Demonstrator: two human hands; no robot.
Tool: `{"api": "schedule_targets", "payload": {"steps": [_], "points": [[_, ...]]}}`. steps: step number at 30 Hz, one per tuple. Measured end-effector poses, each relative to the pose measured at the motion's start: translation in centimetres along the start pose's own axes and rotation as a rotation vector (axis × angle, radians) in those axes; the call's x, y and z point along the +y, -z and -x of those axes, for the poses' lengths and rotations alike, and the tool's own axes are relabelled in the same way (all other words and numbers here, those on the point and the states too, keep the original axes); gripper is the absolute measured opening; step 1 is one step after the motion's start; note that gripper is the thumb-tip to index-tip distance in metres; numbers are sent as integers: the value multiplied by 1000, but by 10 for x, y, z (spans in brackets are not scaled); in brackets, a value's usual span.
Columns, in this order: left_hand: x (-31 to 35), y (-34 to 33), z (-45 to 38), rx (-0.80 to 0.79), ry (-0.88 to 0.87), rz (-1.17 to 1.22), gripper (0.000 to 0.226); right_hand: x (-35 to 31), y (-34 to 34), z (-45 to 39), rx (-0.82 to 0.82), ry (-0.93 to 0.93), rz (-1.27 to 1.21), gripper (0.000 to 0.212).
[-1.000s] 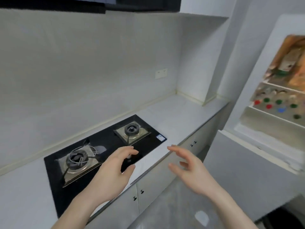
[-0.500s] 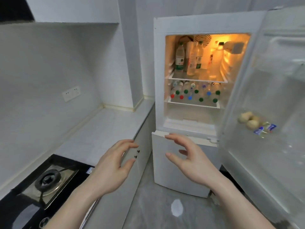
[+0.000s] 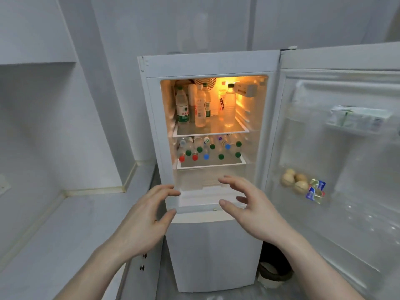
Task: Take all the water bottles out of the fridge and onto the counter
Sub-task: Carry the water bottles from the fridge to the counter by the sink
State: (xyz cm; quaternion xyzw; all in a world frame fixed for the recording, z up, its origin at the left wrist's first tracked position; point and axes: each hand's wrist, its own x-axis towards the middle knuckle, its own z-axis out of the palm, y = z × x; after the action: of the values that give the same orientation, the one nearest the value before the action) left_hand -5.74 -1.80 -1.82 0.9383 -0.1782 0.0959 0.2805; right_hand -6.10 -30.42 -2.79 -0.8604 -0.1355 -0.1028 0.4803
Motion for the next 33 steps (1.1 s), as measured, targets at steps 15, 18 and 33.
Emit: {"api": "schedule_targets", "payload": {"steps": [15, 18, 33], "points": [[-36, 0, -142, -21, -211, 97, 34, 5, 13, -88, 169, -40, 81, 45], [-39, -8, -168, -12, -233, 96, 35, 16, 18, -117, 167, -25, 71, 47], [-41, -47, -352, 93, -80, 94, 39, 105, 51, -308, 211, -6, -29, 57]]}}
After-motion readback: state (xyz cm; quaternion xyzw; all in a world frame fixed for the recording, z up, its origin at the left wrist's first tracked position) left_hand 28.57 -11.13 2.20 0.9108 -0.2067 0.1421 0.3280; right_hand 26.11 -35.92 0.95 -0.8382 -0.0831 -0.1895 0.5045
